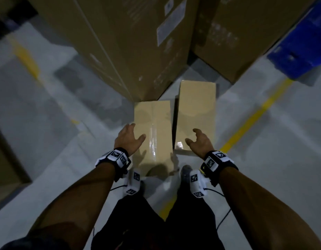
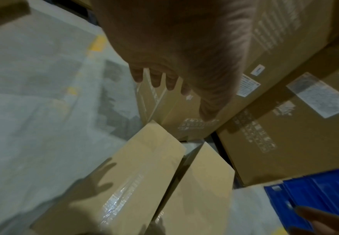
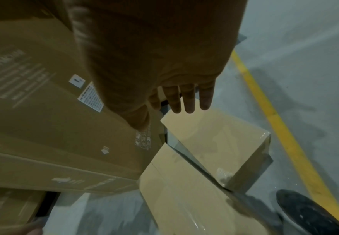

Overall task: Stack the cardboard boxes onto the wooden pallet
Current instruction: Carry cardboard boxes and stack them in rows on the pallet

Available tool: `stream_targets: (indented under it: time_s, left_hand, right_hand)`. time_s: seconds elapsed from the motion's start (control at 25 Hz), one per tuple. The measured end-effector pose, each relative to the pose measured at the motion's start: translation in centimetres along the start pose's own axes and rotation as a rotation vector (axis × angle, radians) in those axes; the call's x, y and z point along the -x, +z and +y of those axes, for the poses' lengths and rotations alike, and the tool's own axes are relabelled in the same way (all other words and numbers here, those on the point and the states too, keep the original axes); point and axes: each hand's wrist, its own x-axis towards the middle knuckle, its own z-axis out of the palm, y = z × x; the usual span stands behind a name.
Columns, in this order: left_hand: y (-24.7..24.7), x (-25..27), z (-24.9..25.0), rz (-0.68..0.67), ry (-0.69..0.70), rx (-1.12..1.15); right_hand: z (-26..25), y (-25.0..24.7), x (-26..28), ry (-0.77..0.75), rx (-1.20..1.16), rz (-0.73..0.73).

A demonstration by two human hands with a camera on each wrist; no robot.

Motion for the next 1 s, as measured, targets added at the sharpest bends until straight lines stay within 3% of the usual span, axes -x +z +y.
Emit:
stream_targets:
  time_s: [0.12, 0.32, 0.56, 0.68, 0.88, 1.0]
  left_hand:
    - [1.0, -1.2, -0.6, 0.038, -0.045, 0.026]
    - [6.0, -7.3, -4.5, 0.079, -0.052, 0.086]
    - [18.2, -18.1, -13.7, -0.003, -0.163, 0.255]
    - [22.5, -22.0, -17.0, -0.060, -0.132, 0.300]
    - [25.4, -24.6, -18.9, -0.153, -0.091, 0.432]
    - [25.5, -25.3, -19.8, -0.109, -0.090, 0.493]
  right_hand:
    - [0.6, 0.7, -2.5, 0.012, -0.076, -0.050]
    - [1.9, 5.7, -10.4, 0.031, -0.204, -0.094]
    - [5.1, 17.5, -22.9, 0.022, -0.249, -0.051]
    - [6.5, 21.9, -27.1, 0.029, -0.248, -0.004]
    - [8.0, 25.8, -29.0, 0.058, -0.120, 0.100]
    - [7.1, 27.8, -27.8, 0.017, -0.007, 0.191]
